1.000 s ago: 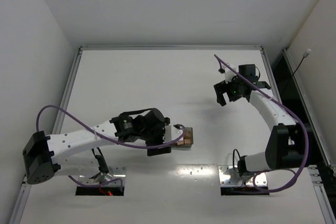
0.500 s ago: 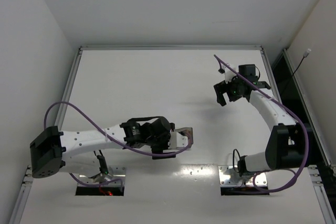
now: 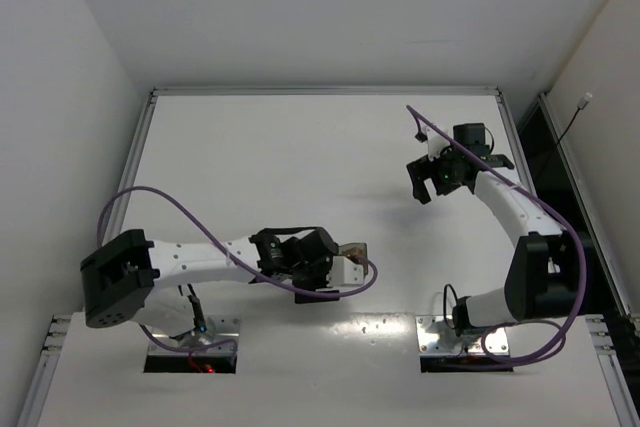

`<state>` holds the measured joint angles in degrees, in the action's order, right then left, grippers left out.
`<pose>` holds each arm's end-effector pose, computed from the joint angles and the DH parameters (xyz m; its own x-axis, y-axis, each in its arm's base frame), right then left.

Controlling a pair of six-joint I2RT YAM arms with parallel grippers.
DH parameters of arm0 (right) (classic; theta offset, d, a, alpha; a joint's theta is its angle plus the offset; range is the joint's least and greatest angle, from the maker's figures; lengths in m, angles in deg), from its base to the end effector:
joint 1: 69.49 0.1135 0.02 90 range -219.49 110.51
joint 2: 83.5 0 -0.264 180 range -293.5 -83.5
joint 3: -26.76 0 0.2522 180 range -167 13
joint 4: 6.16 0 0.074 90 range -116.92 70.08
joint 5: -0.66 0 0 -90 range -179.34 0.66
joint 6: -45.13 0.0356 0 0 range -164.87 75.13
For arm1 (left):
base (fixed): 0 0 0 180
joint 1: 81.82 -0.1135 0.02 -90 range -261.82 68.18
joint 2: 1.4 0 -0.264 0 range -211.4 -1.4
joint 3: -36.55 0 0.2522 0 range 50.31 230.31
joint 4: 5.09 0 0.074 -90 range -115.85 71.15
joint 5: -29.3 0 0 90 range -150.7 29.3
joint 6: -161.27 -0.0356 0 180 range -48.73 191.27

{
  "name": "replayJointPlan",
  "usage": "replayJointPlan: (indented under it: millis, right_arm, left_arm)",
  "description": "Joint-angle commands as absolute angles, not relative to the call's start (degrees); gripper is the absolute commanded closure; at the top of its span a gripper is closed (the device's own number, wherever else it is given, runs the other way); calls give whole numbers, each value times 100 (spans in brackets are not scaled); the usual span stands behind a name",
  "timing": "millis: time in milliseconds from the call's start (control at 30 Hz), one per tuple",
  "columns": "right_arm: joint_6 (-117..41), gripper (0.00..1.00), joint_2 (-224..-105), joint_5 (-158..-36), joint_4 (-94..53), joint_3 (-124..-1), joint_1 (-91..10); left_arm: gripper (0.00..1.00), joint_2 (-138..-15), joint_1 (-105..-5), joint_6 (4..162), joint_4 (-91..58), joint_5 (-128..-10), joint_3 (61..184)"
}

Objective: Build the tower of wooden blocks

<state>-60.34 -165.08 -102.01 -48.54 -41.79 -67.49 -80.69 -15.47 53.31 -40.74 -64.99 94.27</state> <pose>0.2883 0.0179 0.2283 -0.7507 -0.2866 -0.5953 -0.3722 0.9279 0.0226 0.1038 -0.2436 0.1881 -0.0342 0.8445 -0.5344 0.9884 0.1078 0.1071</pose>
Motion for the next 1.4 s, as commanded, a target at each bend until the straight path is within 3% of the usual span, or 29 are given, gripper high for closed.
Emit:
replayJointPlan:
  millis: [0, 333, 433, 567, 633, 833, 1067, 1367]
  right_arm:
    - [-6087, 11, -16533, -10349, -4761, -4343, -6765]
    - [-6087, 11, -16585, -10296, -4761, -4343, -6765]
    - [-6140, 11, -16585, -10296, -4761, -4343, -6765]
    - [-6140, 11, -16638, -10296, -4761, -4343, -6765]
    - [-6140, 11, -16638, -10296, -4761, -4343, -6765]
    - [-6140, 12, -16700, -10235, -4813, -4396, -6765]
    - [-6140, 12, -16805, -10173, -5137, -4729, -6765]
    - [-6140, 12, -16805, -10103, -5735, -5300, -6835]
  left_arm:
    - [36, -8191, -1458, 5290, -3828, -6747, 9574]
    - [48, -8709, -1458, 5342, -3467, -6984, 9522]
    - [55, -8814, -1458, 5343, -3414, -6984, 9522]
    - [91, -8815, -1458, 5518, -3203, -6853, 9460]
    - [100, -8815, -1511, 5571, -3081, -6783, 9460]
    - [100, -8815, -1975, 6168, -2860, -7114, 9556]
    - [100, -9130, -3802, 6625, -2684, -8819, 10583]
    - [100, -10361, -4675, 7547, -2985, -11719, 12001]
